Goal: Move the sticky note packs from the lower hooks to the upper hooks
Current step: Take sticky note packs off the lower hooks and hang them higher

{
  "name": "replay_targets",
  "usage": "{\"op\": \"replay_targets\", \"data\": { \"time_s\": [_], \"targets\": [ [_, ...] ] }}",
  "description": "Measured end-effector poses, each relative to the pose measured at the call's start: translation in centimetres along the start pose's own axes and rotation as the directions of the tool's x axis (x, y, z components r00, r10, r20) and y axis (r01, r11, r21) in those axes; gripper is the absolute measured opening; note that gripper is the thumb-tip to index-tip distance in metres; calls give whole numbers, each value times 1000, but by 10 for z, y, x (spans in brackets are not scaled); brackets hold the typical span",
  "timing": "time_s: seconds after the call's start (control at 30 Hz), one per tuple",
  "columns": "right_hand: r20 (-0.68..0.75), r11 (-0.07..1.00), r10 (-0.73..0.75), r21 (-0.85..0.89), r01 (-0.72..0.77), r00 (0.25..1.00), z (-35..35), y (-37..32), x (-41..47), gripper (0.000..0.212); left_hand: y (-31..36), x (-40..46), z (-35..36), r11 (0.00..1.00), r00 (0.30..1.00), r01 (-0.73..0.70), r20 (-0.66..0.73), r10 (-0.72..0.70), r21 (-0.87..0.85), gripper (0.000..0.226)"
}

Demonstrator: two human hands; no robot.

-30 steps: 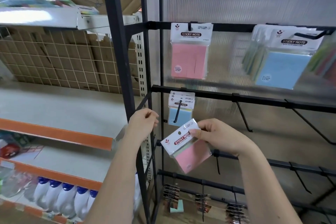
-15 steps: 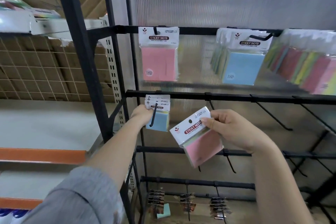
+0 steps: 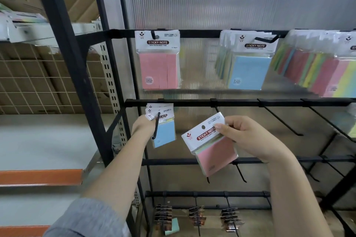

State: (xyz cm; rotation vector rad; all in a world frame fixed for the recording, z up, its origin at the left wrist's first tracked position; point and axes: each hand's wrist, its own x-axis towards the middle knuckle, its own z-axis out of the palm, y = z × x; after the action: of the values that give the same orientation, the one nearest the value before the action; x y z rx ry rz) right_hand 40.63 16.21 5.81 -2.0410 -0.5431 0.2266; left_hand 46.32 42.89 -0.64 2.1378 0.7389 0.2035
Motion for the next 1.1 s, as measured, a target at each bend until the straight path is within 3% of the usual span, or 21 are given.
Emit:
{"op": "replay_targets", "data": {
  "time_s": [0.1,0.2,0.57,0.8,1.1],
  "targets": [
    [-8,1000,7,-3,-7,1000,0,1,1,26,-4,-6,2,992,996,-54,71,62,-112,26],
    [-17,1000,8,-3,-8,1000,1,2,3,26,-8,-12,4,979,996,-62,55,74,-194,34],
    [-197,997,27,78,-12,980,4,6,11,29,-19,-36,-2,984,988,-146,-63,140,-106,39],
    [-396,971,160,226,-72,904,15,1,15,27,-33,-63,-14,970,973,-217,-104,206,-106,36],
    [-476,957,152,290,-8,866,30,-6,20,27,-27,-88,-54,974,973,-212,108,204,74,30]
  ]
}}
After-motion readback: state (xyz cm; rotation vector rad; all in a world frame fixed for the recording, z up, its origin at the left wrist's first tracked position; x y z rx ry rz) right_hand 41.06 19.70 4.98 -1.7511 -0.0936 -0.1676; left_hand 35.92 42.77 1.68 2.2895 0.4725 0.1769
